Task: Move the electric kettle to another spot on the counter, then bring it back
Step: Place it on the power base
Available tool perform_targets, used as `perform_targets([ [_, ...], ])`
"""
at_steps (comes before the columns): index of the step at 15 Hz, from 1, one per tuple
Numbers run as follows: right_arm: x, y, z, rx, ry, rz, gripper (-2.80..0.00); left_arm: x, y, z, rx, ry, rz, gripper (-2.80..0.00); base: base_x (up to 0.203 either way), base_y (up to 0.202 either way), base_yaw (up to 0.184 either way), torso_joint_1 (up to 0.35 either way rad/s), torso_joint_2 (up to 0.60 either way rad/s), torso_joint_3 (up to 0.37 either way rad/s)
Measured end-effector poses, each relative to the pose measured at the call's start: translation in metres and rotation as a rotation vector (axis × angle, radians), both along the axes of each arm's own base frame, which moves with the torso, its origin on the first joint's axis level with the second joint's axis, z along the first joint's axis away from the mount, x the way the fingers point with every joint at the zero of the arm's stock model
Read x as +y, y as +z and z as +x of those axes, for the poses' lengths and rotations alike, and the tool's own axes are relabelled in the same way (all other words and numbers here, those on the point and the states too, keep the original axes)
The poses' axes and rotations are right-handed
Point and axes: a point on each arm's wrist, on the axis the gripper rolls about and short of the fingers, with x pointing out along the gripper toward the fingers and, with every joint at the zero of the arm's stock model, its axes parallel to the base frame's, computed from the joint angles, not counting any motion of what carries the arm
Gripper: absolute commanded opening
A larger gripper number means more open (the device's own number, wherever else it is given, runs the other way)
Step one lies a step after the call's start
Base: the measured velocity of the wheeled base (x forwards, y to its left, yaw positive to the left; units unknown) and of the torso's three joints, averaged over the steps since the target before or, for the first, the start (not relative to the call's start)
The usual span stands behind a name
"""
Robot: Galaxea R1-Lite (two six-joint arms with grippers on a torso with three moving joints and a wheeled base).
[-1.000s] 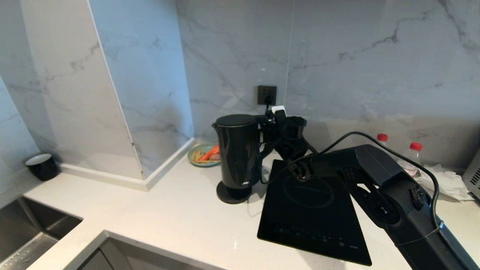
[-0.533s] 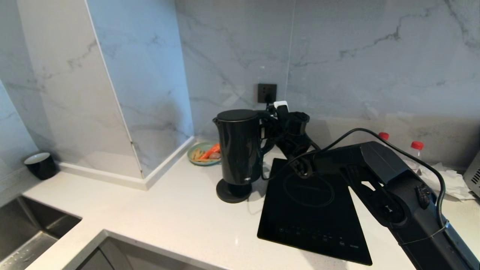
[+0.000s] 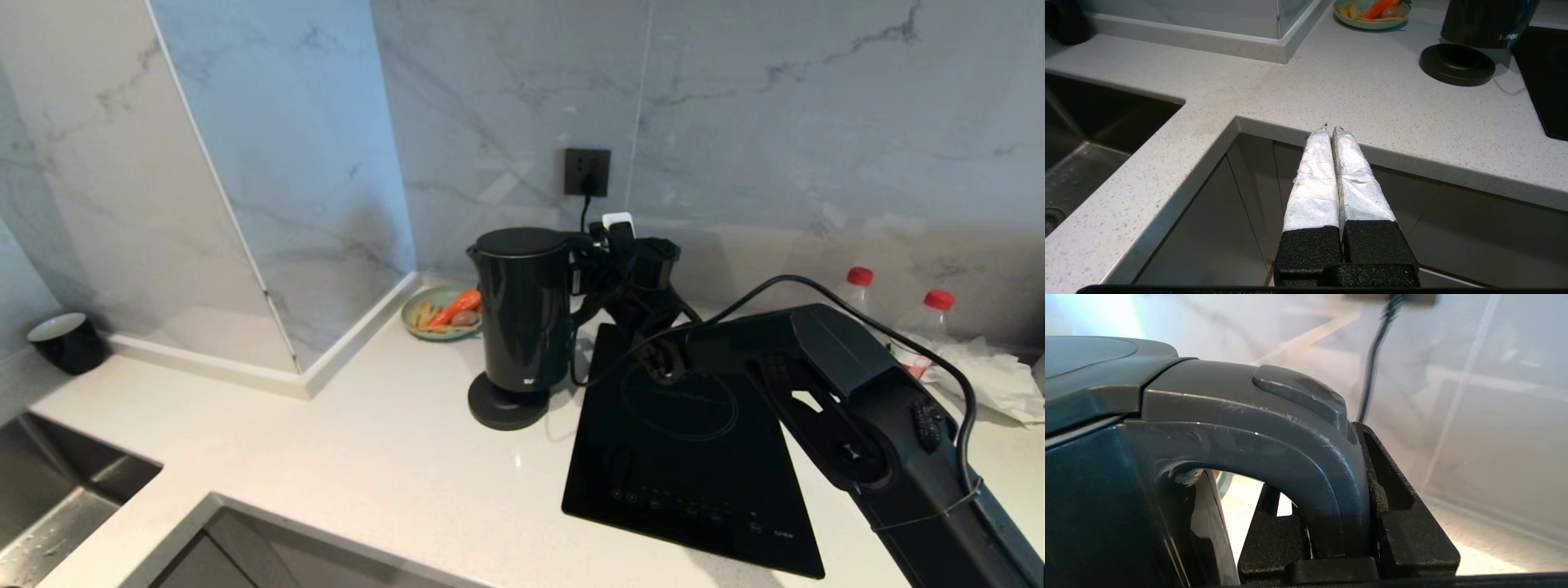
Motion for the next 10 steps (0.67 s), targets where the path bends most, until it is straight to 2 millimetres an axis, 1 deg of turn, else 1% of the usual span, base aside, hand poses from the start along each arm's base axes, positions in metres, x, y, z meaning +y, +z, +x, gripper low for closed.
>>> perform_targets([
  [2,0.003,0.005,-0.003,-0.019,0.006,0.009,-2.80,0.000,0.000,0.000,0.000,0.000,0.000,-2.80,0.000,0.000,0.000,0.000,0.00,0.000],
  [4,0.008,0.005,-0.005,-0.018,0.017,0.008,-2.80,0.000,0.000,0.000,0.000,0.000,-0.001,-2.80,0.000,0.000,0.000,0.000,0.00,0.000],
  [10,0.024,-0.022,-0.005,0.017,0.046,-0.016,-2.80,0.000,0.000,0.000,0.000,-0.001,0.000,-2.80,0.000,0.000,0.000,0.000,0.00,0.000],
])
